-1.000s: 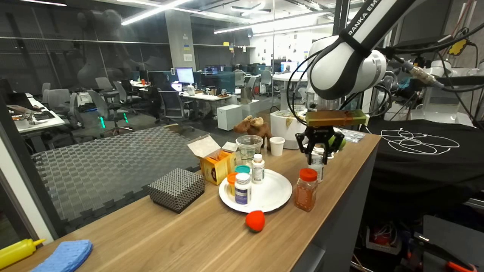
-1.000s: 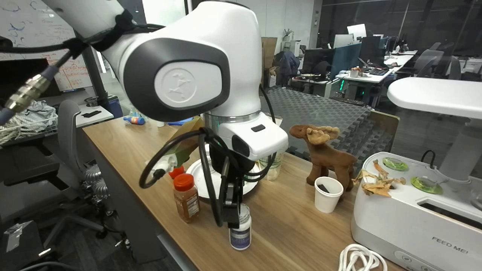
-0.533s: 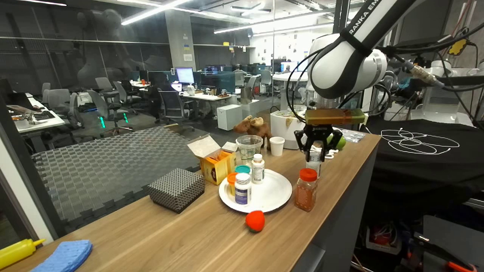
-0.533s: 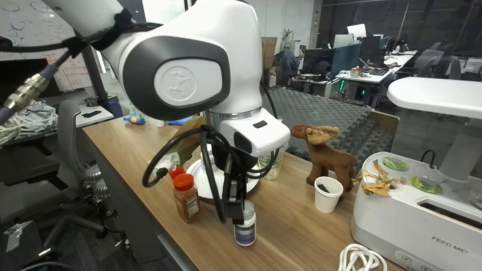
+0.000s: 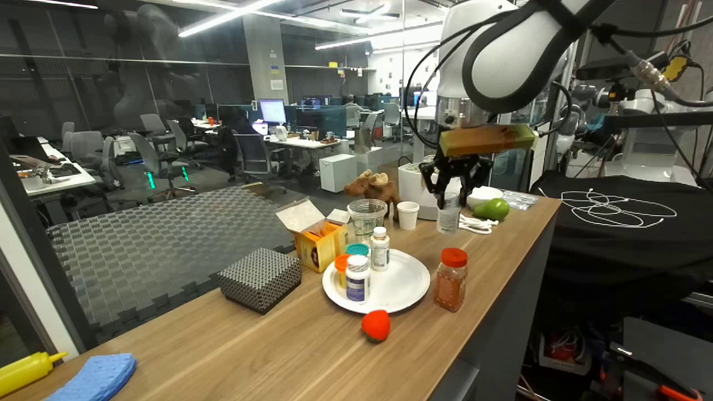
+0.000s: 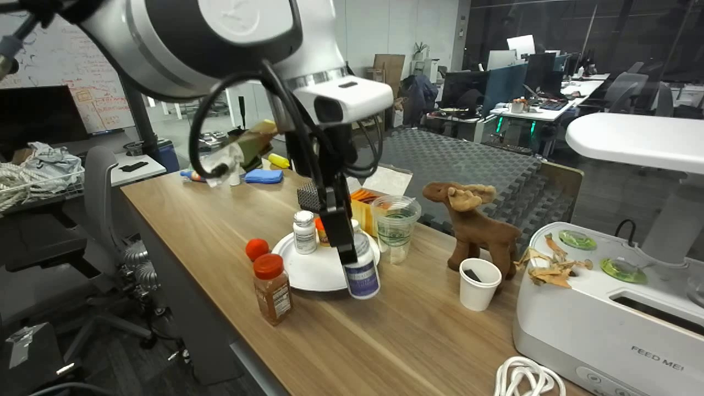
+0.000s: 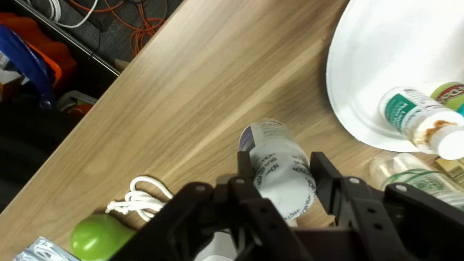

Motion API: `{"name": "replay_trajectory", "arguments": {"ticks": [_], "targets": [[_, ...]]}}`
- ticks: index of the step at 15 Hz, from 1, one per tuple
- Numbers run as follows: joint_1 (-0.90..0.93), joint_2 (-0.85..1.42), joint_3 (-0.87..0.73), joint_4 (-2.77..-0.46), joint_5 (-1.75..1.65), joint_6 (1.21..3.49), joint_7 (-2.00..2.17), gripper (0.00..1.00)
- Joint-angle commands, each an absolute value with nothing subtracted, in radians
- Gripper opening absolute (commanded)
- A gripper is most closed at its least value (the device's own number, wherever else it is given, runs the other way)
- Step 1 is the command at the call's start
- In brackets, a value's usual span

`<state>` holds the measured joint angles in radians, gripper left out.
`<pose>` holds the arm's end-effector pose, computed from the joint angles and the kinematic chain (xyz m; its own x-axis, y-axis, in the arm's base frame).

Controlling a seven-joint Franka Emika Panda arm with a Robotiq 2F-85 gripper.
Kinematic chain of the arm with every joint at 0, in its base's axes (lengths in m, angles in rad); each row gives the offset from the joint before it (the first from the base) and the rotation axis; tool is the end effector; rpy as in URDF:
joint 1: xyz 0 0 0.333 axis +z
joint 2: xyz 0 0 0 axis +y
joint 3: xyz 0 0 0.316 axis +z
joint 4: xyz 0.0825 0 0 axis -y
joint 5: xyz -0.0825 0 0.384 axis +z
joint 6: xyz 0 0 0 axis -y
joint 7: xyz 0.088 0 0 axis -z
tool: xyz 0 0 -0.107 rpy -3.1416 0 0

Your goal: Pick up all the objects surrounding the white plate and arrange them on the plate

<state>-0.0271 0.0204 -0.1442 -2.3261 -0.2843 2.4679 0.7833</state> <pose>0.5136 -0.0882 0.3418 0.7254 -0.6546 0.2129 -0.6800 -0.7294 0.0746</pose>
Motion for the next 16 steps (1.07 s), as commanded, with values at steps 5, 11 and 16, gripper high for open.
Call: {"name": "replay_trajectory", "arguments": {"ticks": [5, 11, 16], "targets": [[0.006, 0.024, -0.020, -2.186, -0.090, 2.331, 0.537, 0.19], [0.026, 0.169, 0.012, -2.097, 0.022, 2.328, 0.377, 0.19], [0.031, 0.255, 0.015, -2.051, 0.065, 2.329, 0.324, 0.19]]}}
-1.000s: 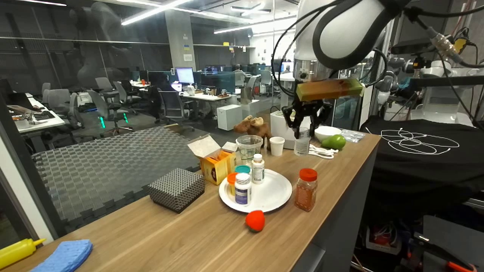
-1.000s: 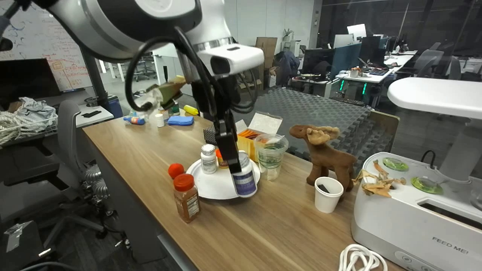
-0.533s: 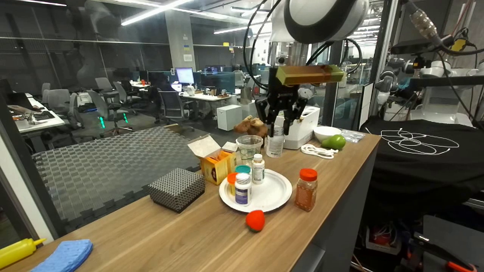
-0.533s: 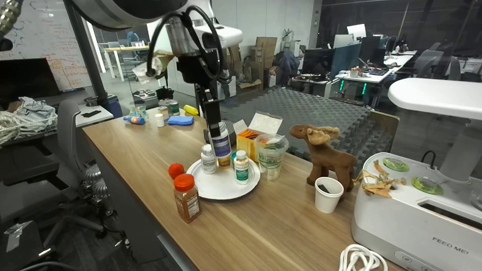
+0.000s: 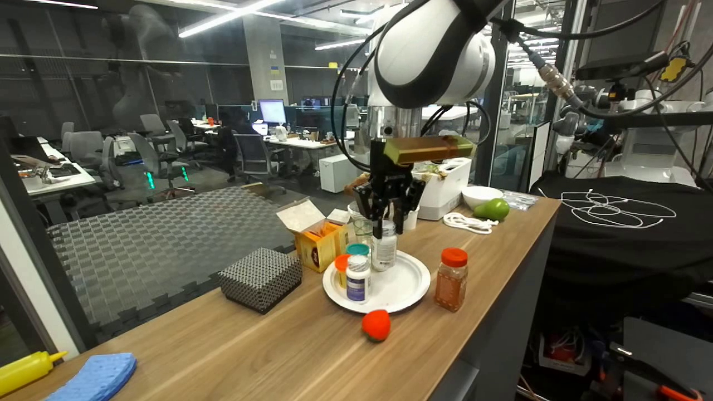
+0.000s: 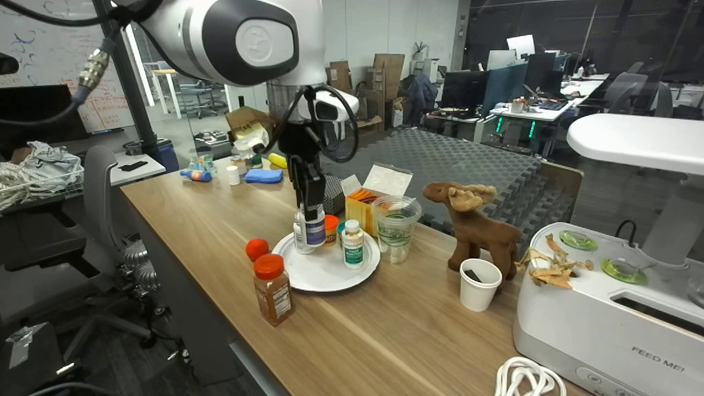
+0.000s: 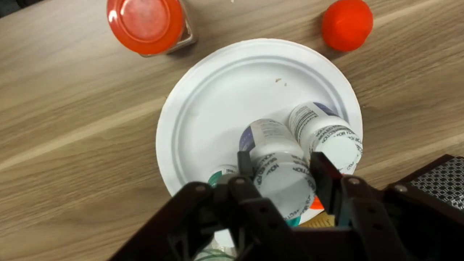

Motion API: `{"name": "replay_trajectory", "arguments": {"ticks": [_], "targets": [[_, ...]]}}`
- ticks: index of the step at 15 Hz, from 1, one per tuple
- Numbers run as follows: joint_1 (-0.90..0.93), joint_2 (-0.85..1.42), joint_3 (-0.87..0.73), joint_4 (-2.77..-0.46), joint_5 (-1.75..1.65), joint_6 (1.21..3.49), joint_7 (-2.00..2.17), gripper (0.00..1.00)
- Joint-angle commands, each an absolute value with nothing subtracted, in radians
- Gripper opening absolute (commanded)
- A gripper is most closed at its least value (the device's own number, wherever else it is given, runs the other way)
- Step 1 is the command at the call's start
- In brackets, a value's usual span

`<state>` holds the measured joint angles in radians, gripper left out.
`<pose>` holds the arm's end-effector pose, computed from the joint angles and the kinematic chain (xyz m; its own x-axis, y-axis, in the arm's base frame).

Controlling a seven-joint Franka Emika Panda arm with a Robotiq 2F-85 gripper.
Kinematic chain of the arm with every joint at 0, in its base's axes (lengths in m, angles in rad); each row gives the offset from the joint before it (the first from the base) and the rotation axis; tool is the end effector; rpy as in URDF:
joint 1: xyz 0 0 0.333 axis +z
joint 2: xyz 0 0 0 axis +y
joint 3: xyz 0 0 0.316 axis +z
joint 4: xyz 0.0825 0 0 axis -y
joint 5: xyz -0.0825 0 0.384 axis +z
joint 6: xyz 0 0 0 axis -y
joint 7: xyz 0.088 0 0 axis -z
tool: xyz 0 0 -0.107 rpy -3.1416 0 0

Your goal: Pick up all the objects surrounding the white plate and arrange them on the plate

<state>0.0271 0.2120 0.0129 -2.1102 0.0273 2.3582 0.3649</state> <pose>0.5754 0.0233 0.3190 0.9409 -0.3378 0.0253 -0.3369 -0.9409 -0.0339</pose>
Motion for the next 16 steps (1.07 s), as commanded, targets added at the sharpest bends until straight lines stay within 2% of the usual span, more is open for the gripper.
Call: {"name": "replay_trajectory", "arguments": {"ticks": [1, 16], "targets": [[0.032, 0.267, 0.013, -2.043, 0.062, 2.328, 0.323, 0.19], [0.041, 0.366, -0.001, -1.979, 0.036, 2.345, 0.328, 0.20]]}}
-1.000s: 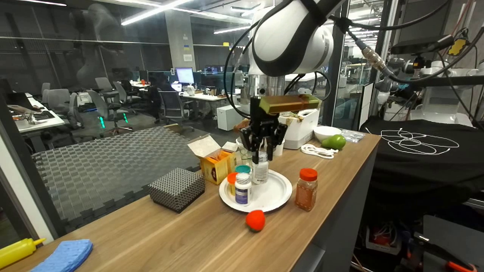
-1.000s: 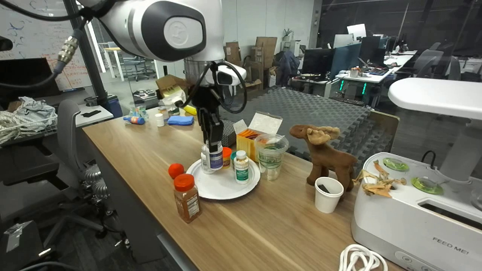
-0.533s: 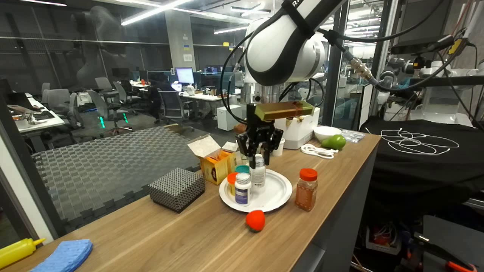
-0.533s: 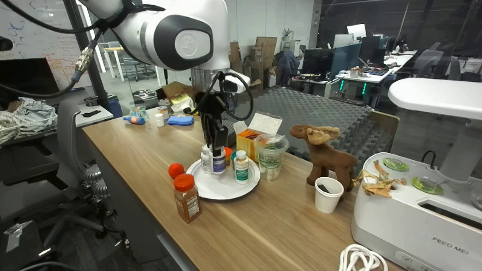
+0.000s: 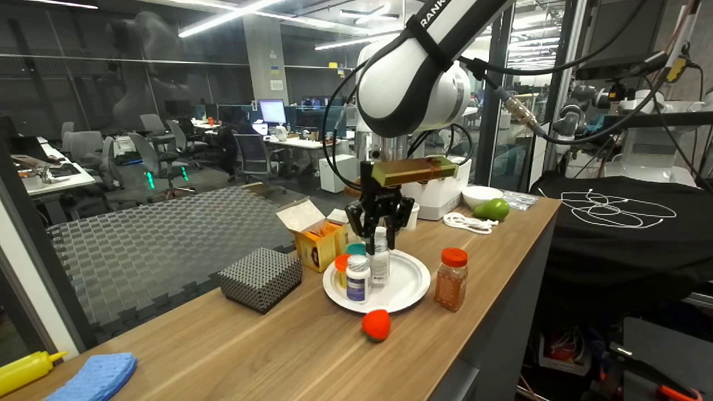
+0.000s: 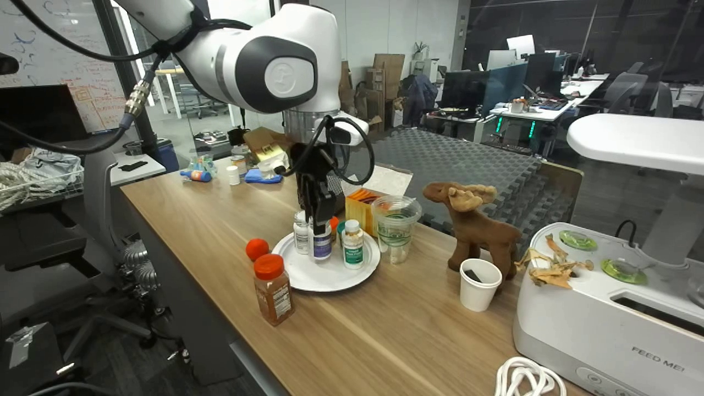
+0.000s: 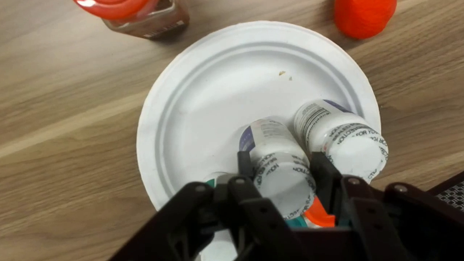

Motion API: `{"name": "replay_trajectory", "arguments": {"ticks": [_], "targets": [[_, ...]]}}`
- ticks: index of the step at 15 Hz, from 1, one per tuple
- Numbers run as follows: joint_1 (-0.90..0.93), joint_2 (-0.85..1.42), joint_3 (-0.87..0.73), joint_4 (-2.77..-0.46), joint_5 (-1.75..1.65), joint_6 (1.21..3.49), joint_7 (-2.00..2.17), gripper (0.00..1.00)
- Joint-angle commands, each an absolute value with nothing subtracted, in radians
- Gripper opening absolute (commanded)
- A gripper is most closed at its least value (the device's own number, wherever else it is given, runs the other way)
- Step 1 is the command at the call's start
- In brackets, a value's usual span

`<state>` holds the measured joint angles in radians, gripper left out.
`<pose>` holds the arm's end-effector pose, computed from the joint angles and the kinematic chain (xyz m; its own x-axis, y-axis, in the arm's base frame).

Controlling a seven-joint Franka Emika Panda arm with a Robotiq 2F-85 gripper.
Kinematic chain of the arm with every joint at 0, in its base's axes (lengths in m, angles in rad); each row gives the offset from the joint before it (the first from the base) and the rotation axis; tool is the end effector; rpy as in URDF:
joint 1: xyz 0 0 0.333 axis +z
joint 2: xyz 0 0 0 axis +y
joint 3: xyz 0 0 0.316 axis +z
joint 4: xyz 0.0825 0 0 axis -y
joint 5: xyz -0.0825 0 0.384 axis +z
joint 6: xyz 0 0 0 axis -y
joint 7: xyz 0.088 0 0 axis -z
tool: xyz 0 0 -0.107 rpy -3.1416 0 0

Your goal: Pick up all the objects surrounding the white plate and arrange them on the plate

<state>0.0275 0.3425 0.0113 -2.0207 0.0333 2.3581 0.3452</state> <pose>0.5992 0.0235 0.2800 0.9458 -0.3245 -0.0143 -0.3248 -0.9455 -0.0237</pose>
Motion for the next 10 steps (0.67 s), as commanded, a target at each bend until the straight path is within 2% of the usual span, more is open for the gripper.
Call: {"name": "replay_trajectory", "arguments": {"ticks": [1, 5, 6, 7, 8, 10], "targets": [[0.042, 0.371, -0.003, -1.976, 0.033, 2.352, 0.329, 0.20], [0.039, 0.385, -0.004, -1.960, 0.038, 2.361, 0.313, 0.20], [0.038, 0.385, -0.003, -1.959, 0.039, 2.359, 0.309, 0.31], [0.036, 0.383, 0.000, -1.960, 0.044, 2.354, 0.299, 0.69], [0.037, 0.379, 0.000, -1.965, 0.044, 2.359, 0.297, 0.70], [0.034, 0.368, 0.002, -1.974, 0.050, 2.363, 0.288, 0.85]]}}
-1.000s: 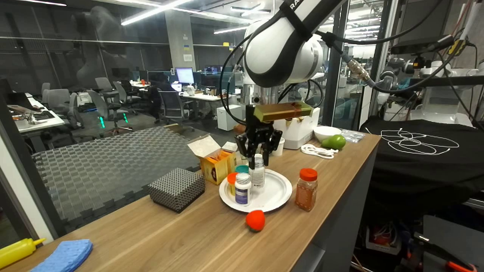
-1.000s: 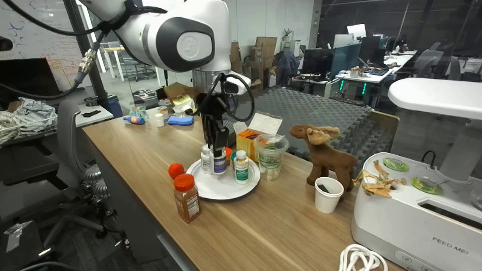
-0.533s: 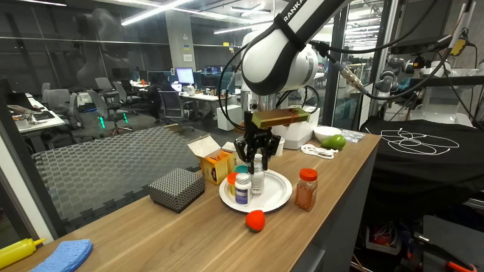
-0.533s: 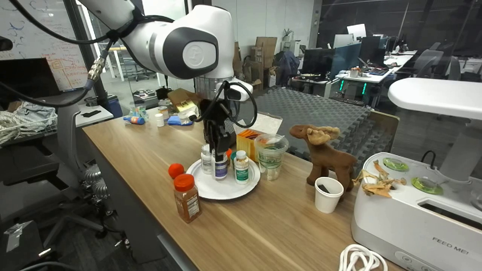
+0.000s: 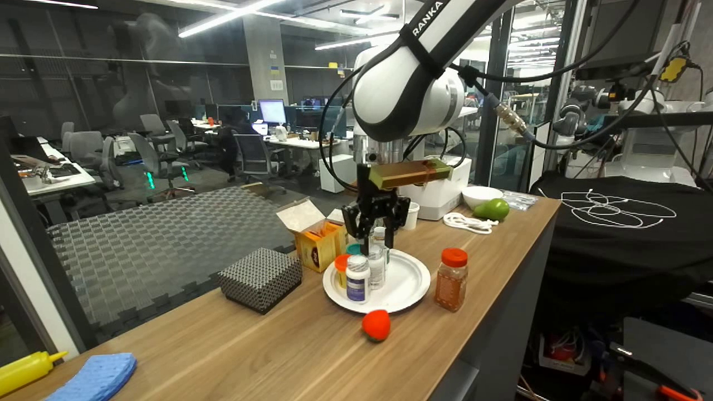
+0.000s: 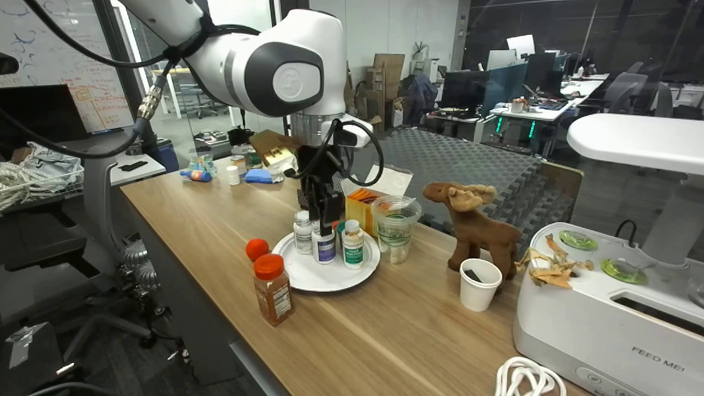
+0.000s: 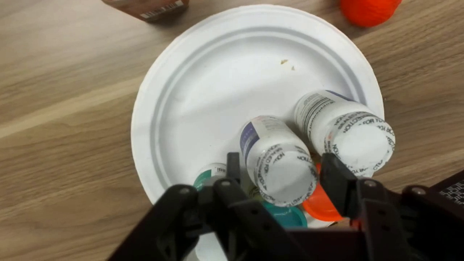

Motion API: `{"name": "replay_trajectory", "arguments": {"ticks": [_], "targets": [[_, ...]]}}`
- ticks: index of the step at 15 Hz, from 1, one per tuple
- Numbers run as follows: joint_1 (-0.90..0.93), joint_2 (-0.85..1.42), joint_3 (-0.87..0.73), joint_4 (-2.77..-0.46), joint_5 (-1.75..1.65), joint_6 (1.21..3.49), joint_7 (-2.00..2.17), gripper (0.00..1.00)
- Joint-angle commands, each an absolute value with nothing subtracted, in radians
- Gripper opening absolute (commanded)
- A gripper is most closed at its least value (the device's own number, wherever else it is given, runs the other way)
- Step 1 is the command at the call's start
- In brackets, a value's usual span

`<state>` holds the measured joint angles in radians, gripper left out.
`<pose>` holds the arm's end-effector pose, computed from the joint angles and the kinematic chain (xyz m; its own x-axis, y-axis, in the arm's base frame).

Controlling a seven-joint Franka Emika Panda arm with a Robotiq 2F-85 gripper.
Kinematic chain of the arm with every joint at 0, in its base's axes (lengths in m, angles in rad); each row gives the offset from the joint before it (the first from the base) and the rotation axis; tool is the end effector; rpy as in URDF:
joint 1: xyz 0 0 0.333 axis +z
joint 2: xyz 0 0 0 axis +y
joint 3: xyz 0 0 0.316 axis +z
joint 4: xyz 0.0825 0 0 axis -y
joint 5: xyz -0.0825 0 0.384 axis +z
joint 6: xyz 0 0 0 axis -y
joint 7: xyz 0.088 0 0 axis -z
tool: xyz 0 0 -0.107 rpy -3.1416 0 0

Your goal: Pick up all the objects surrounding the white plate and arrange them on the plate

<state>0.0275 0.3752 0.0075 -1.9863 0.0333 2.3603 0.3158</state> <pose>0.6088 0.0216 0.2748 0.9538 -0.3001 -0.0096 -0.3003 -0.9535 -0.0244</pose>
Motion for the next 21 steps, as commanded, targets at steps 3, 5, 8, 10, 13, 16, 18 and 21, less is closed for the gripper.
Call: {"name": "replay_trajectory", "arguments": {"ticks": [3, 5, 8, 10, 13, 16, 18, 21], "targets": [[0.033, 0.340, -0.001, -1.988, 0.051, 2.368, 0.287, 1.00], [0.039, 0.308, -0.013, -2.005, 0.034, 2.367, 0.315, 1.00], [0.054, 0.237, -0.046, -2.052, -0.006, 2.382, 0.401, 1.00], [0.047, 0.175, -0.051, -2.099, -0.018, 2.370, 0.409, 1.00], [0.025, 0.073, -0.040, -2.191, -0.024, 2.357, 0.301, 1.00], [0.013, -0.007, -0.030, -2.282, -0.012, 2.371, 0.175, 1.00], [0.012, -0.054, -0.028, -2.340, -0.012, 2.377, 0.123, 1.00], [0.009, -0.104, -0.030, -2.413, -0.015, 2.388, 0.078, 1.00]]}}
